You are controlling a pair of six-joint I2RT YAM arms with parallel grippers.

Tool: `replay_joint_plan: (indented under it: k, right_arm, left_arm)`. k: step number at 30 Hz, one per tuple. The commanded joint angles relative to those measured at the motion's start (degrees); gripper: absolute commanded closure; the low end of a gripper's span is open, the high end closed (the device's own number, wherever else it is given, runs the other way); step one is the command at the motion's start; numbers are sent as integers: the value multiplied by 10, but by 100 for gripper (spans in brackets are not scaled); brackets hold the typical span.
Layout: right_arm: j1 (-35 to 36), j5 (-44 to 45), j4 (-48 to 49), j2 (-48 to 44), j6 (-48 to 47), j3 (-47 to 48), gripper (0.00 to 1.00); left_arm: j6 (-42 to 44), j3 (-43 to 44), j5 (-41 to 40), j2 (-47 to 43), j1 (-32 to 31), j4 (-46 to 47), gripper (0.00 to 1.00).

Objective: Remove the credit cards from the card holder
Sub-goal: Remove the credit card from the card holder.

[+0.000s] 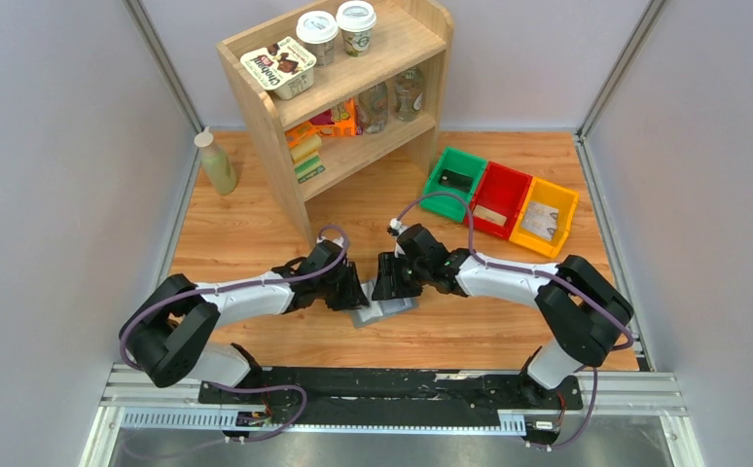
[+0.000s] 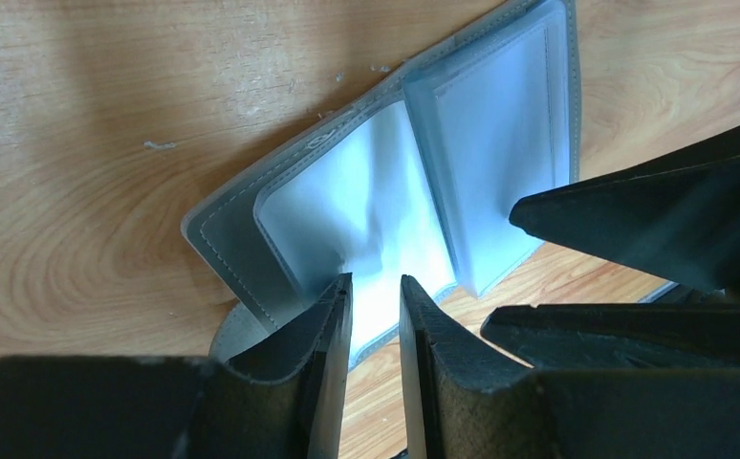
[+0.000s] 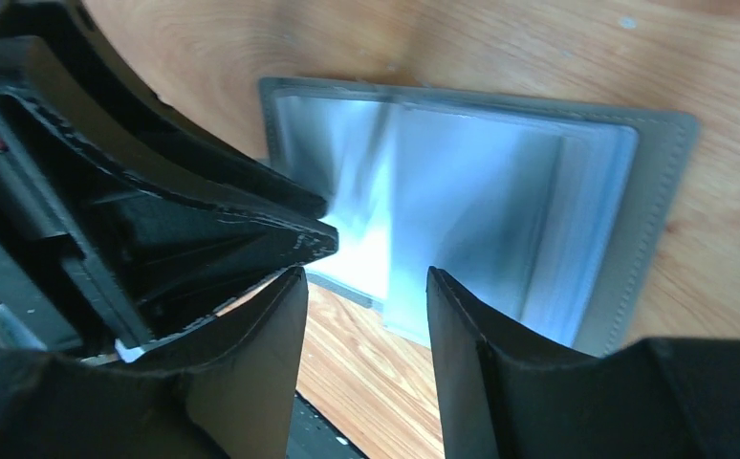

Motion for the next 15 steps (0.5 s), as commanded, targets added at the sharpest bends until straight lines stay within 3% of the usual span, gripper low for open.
replay_joint_plan:
  k: [1, 7, 15]
  right_arm:
    - [4, -58, 68, 9, 15, 17, 49]
    - [4, -93, 103, 28, 27, 28, 50]
    - [5, 77, -62, 0, -26, 74, 47]
  left_arm:
    - [2, -31, -20, -29, 5, -5, 67]
    - [-13, -70, -44, -92, 8, 17, 67]
    - [-14, -65, -74, -118, 12, -33, 67]
